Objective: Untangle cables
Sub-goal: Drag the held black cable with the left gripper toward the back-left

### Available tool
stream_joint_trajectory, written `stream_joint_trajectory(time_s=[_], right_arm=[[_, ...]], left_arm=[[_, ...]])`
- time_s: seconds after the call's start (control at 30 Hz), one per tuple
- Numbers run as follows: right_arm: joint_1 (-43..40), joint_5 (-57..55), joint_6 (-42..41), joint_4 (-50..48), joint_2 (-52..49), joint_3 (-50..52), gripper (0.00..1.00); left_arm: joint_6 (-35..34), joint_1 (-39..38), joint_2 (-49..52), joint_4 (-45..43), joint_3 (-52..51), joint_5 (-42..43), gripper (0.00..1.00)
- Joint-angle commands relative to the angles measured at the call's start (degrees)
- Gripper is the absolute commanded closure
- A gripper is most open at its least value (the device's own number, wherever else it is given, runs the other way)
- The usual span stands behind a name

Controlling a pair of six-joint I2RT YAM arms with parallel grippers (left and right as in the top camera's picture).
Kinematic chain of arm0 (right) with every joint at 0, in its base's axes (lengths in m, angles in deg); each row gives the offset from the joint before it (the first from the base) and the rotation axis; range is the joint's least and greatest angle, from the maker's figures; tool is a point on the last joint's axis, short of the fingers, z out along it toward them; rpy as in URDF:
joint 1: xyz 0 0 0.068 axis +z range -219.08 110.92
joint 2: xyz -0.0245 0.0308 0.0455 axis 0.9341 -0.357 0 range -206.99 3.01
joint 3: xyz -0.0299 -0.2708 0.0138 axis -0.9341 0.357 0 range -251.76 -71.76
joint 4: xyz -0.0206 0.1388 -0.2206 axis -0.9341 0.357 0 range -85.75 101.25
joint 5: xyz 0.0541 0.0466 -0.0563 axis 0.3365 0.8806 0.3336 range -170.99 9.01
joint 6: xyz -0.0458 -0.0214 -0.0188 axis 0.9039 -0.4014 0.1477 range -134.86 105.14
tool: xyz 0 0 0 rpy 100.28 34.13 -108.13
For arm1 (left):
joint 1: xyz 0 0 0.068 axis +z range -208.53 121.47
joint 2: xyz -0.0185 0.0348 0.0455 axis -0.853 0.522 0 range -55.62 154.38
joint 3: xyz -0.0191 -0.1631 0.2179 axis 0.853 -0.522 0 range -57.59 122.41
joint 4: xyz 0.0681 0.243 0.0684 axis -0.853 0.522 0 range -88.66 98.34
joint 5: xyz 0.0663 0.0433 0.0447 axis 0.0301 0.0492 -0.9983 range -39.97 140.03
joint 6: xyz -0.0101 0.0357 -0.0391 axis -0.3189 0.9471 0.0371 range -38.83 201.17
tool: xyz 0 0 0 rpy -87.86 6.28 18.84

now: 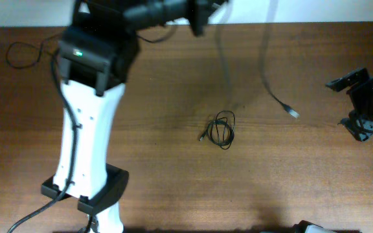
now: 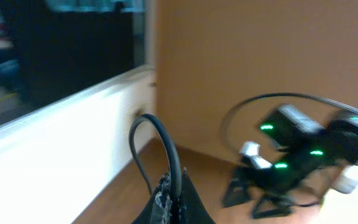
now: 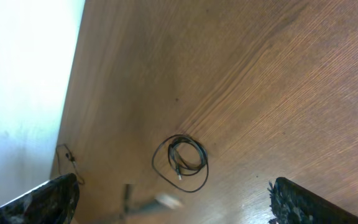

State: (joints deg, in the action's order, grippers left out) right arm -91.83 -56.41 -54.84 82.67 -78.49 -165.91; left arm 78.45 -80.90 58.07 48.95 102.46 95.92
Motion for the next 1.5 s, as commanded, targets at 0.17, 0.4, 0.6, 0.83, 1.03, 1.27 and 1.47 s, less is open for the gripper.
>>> stream_joint_trajectory(time_s=[0.17,0.4,0.6,0.83,1.03,1.27,1.47], right_arm=[[-0.15,-3.04,2.12,0.11,1.09,0.24,0.02],[-0.15,-3.23,2.08,-0.15,1.09,0.24,0.01],[-0.15,-3.21,2.05,-0.39,1.09,0.24,0.01],[-0.15,-3.23,2.10,-0.37,1.09,0.24,0.01],[-0.15,-3.26,2.10,-0.42,1.09,0.24,0.01],[-0.15,-3.23,2.08,-0.83,1.09,0.24,0.01],[-0.15,-3.23,2.10,-0.76,1.09,0.24,0.01]], left_arm=[[-0.50,16.50,-0.79,6.80,0.33,-1.16,1.00],[-0.50,22.71,-0.44,9.07,-0.98,-2.82,1.00],[-0.52,21.57,-0.13,8.68,-6.40,-3.67,1.00],[-0.24,22.38,-0.13,8.74,-11.58,-3.72,1.00],[1.53,27.30,-0.13,10.36,-20.59,-2.71,1.00],[6.27,28.06,-0.13,9.81,-27.28,0.17,1.00],[5.33,28.46,-0.13,9.44,-27.39,-2.40,1.00]])
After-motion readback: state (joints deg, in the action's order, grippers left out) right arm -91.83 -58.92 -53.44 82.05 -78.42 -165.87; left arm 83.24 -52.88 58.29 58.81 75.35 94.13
